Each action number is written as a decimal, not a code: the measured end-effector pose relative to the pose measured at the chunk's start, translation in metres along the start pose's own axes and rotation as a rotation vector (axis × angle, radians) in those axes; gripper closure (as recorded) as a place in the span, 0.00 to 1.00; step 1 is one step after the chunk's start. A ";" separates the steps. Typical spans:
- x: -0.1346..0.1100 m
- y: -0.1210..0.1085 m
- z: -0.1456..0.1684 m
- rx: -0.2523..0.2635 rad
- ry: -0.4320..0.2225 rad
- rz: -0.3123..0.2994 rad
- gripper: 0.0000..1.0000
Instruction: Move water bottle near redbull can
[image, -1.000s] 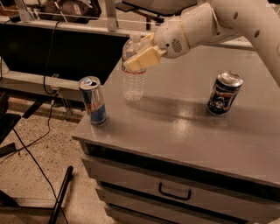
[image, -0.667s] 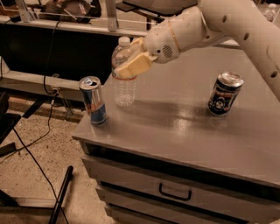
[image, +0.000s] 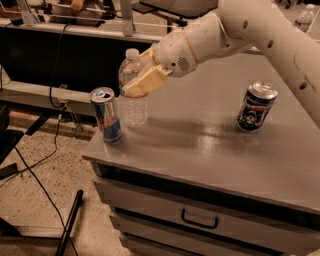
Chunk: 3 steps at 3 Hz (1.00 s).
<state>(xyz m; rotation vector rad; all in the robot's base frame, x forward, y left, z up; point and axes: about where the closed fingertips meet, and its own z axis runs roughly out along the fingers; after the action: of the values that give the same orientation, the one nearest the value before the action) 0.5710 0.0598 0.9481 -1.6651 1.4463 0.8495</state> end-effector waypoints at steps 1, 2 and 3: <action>-0.001 0.000 0.002 -0.003 0.000 -0.001 0.43; -0.002 0.001 0.005 -0.009 -0.001 -0.002 0.11; -0.002 0.002 0.007 -0.013 -0.002 -0.003 0.00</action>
Offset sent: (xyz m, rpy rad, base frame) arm -0.0005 0.0020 -0.0005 0.0000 0.0012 0.0034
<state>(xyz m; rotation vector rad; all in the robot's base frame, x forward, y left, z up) 0.5689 0.0667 0.9465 -1.6753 1.4397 0.8597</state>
